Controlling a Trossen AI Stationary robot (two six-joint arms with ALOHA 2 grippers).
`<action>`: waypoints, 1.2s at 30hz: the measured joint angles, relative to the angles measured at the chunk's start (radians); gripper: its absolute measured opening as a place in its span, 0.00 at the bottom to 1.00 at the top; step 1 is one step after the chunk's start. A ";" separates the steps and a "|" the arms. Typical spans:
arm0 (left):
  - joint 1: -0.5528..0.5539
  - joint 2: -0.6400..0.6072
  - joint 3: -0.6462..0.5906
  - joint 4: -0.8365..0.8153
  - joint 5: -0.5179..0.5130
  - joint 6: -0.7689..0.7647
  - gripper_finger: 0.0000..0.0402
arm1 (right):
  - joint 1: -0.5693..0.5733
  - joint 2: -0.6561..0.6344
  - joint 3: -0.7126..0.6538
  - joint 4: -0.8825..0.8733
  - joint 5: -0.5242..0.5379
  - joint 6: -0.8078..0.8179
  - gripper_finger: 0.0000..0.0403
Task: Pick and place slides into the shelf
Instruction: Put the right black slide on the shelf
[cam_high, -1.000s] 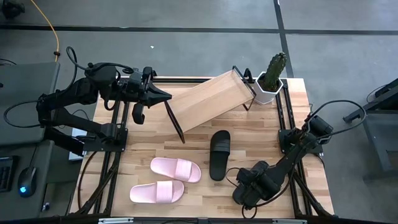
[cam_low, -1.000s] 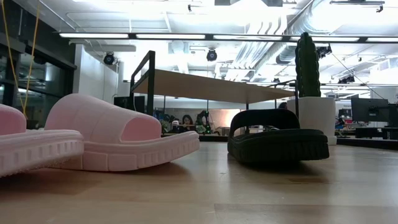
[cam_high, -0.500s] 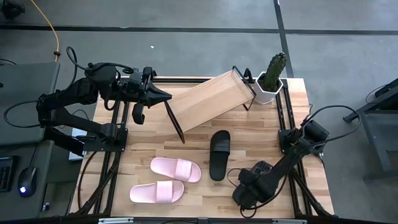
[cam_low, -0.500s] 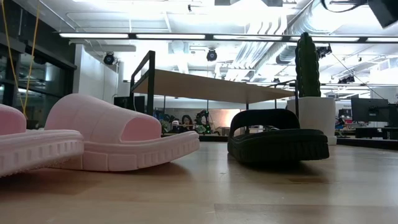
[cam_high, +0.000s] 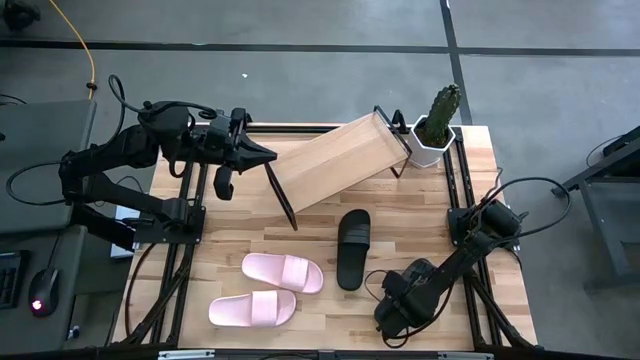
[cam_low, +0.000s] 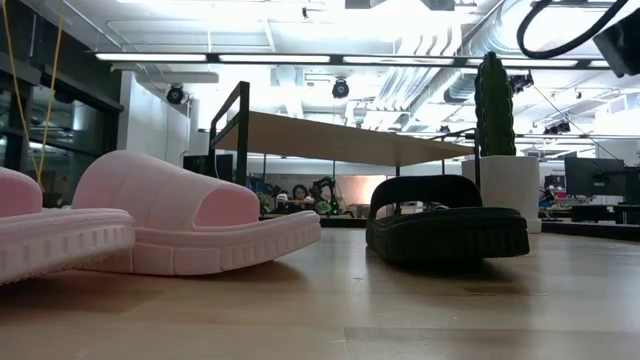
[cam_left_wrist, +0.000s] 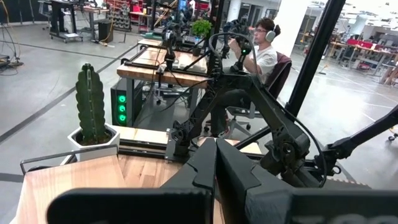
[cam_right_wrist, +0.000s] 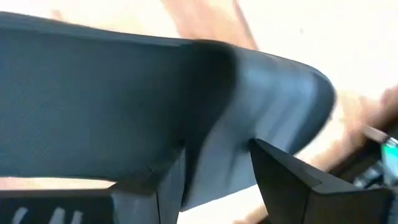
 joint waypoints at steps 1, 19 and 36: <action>0.000 0.000 0.000 0.001 0.000 0.000 0.00 | -0.001 0.000 0.000 -0.010 0.000 0.012 0.43; 0.000 0.027 0.000 0.004 0.000 0.004 0.00 | 0.000 0.001 -0.002 -0.058 -0.015 0.031 0.30; 0.000 0.027 0.000 0.003 0.000 0.004 0.00 | 0.001 0.000 0.001 -0.062 0.015 0.008 0.01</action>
